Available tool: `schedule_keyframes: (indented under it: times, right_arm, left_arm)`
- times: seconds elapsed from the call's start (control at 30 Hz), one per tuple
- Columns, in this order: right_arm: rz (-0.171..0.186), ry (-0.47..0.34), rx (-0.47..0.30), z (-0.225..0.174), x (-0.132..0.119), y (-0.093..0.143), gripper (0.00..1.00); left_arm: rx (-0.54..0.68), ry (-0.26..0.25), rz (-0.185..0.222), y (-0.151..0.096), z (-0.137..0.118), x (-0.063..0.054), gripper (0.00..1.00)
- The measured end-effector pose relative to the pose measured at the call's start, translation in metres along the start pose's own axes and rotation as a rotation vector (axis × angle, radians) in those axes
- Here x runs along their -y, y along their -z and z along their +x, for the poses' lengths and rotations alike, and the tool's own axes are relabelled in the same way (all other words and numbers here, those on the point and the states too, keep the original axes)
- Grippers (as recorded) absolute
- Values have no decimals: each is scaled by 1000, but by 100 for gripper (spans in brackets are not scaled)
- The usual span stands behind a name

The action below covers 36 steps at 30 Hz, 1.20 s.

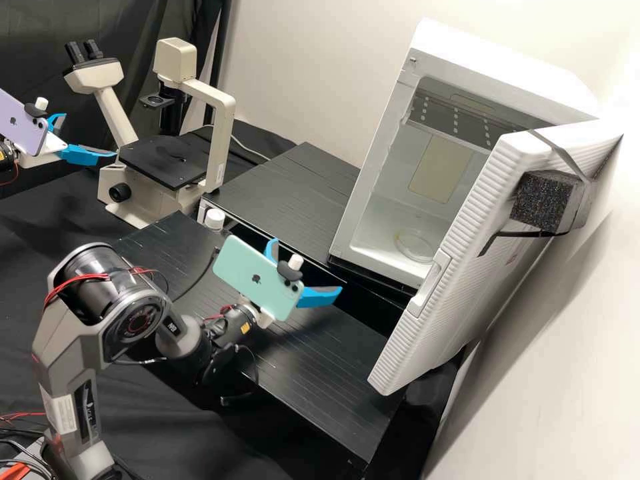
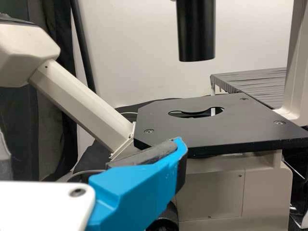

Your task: Take out the petri dish and place it under the microscope.

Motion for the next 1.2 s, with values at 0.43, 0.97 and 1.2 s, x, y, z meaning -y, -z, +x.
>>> schedule_keyframes:
  times: [0.43,0.97,1.2]
  right_arm:
    - [-42,-168,31,47,-59,-39,100]
    - [-123,-172,119,124,-79,-63,100]
    - [-140,-177,116,130,-82,-60,100]
  left_arm:
    - [0,0,0,0,0,0,100]
    - [0,0,0,0,0,0,100]
    - [0,0,0,0,0,0,100]
